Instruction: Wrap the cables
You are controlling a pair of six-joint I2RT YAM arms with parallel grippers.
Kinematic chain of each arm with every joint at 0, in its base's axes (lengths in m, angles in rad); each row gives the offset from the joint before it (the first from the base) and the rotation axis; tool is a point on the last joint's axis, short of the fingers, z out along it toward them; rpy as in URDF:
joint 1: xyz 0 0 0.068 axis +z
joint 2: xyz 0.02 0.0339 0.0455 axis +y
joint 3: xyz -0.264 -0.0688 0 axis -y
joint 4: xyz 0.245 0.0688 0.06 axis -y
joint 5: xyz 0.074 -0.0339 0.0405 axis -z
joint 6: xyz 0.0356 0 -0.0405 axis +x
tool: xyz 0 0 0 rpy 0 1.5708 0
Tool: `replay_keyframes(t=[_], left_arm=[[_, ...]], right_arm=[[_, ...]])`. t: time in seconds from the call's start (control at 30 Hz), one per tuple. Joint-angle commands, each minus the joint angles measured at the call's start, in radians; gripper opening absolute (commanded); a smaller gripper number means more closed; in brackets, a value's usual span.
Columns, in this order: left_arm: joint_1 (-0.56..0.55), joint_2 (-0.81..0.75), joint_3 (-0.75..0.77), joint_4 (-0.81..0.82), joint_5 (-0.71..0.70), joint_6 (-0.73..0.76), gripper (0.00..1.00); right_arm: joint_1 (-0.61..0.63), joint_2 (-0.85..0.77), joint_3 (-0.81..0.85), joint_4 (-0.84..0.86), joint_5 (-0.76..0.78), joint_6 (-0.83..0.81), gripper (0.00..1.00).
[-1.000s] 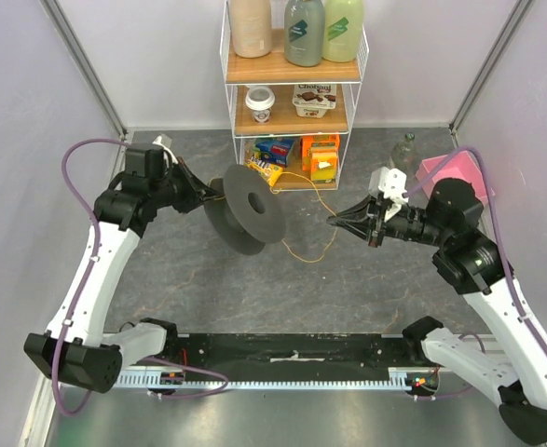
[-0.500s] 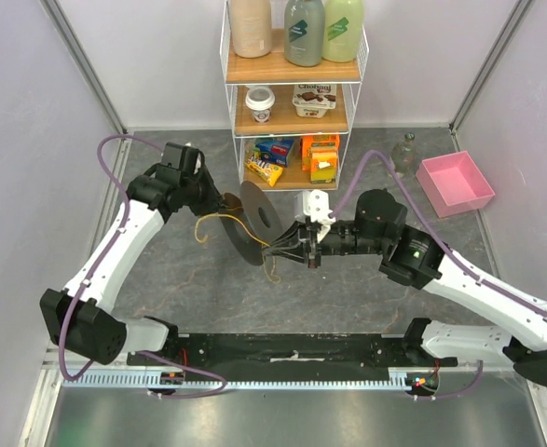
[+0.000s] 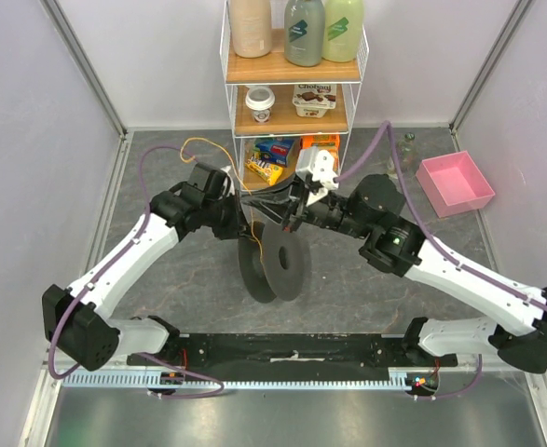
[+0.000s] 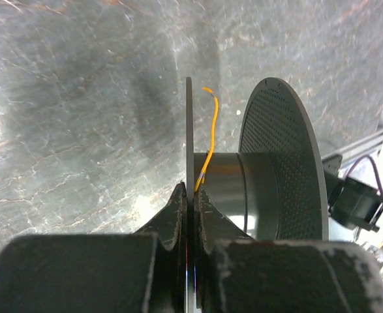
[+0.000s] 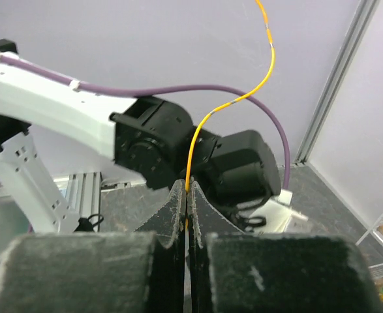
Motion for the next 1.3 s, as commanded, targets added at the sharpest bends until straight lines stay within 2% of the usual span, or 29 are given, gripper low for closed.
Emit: replay_keyframes(t=[0.0,0.17,0.33,0.6,0.83,1.07,1.17,1.27], left_arm=[[-0.039,-0.047,-0.011,0.085,0.096,0.059,0.01],[-0.075,-0.060,-0.007,0.108,0.172,0.129,0.02],[-0.077,-0.163,-0.082,0.171,0.241,0.204,0.02],[-0.069,-0.289,-0.191,0.230,0.353,0.301,0.02],[-0.045,-0.410,-0.231,0.272,0.530,0.384,0.02],[0.188,-0.416,-0.231,0.288,0.761,0.258,0.01],[0.323,-0.390,-0.240,0.364,0.877,0.072,0.02],[0.421,-0.373,-0.298,0.542,0.960,-0.176,0.02]], right_arm=[[0.005,0.068,0.066,0.151,0.067,0.055,0.00],[0.002,0.099,0.075,0.161,0.163,0.005,0.00],[-0.028,0.076,0.049,0.133,0.228,-0.029,0.00],[-0.180,0.026,0.023,0.075,0.209,-0.026,0.00],[-0.349,-0.040,-0.072,0.006,0.134,-0.052,0.00],[-0.484,-0.123,-0.146,-0.062,0.078,-0.072,0.00],[-0.527,-0.152,-0.170,-0.086,0.053,-0.055,0.00],[-0.539,-0.192,-0.215,-0.094,0.001,-0.024,0.00]])
